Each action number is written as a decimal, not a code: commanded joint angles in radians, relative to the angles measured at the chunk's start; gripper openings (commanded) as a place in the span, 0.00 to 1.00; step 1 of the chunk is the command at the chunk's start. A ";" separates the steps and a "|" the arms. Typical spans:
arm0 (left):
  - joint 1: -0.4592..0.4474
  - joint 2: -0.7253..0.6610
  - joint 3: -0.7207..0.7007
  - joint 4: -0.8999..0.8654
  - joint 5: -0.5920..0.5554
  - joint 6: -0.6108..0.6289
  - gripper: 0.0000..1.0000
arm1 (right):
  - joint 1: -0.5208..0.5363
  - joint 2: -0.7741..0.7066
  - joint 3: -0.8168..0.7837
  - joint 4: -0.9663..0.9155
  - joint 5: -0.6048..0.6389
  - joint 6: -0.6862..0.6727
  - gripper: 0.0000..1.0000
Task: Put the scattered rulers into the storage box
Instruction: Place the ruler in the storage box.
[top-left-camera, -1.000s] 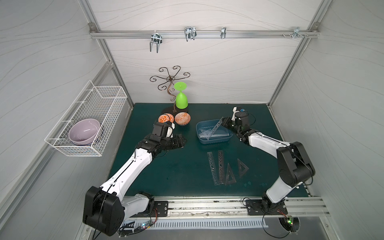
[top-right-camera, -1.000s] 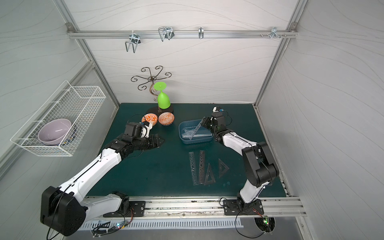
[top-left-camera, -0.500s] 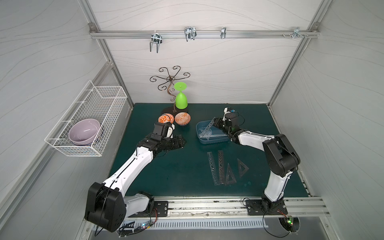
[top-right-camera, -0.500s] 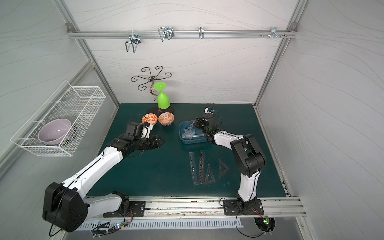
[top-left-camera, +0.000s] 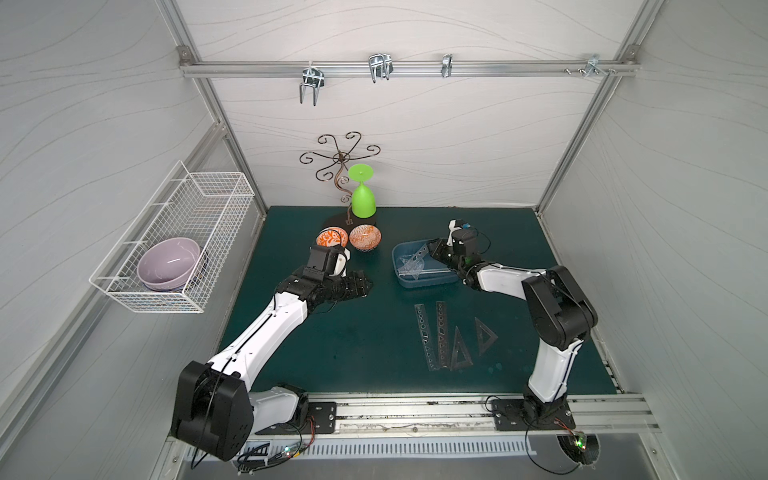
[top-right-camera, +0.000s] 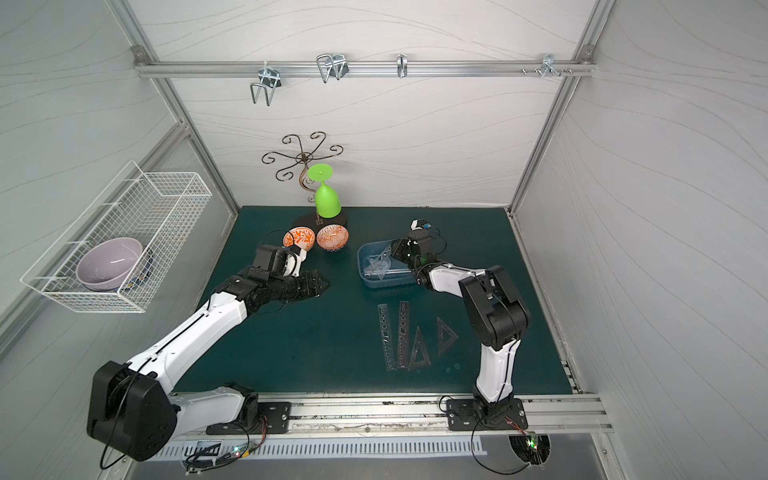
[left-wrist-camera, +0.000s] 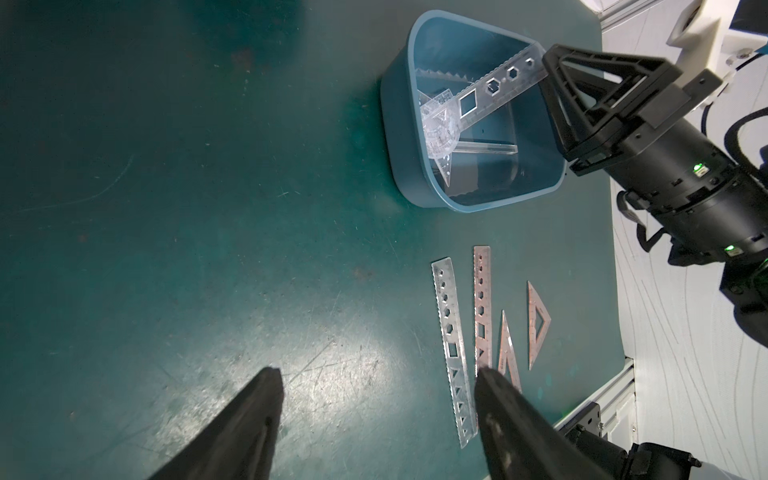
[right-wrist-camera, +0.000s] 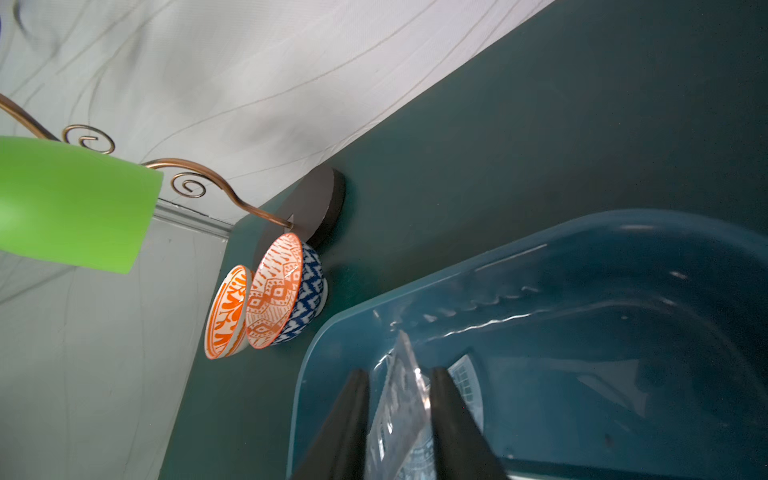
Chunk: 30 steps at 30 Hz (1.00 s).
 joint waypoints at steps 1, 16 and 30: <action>0.005 0.005 0.019 0.002 0.011 0.015 0.77 | -0.035 -0.038 0.005 -0.022 -0.059 -0.030 0.43; -0.111 -0.020 -0.030 0.014 -0.010 -0.063 0.76 | 0.000 -0.462 -0.116 -0.434 -0.253 -0.325 0.52; -0.214 -0.066 -0.202 0.091 0.001 -0.167 0.75 | 0.359 -0.670 -0.503 -0.582 -0.145 -0.348 0.47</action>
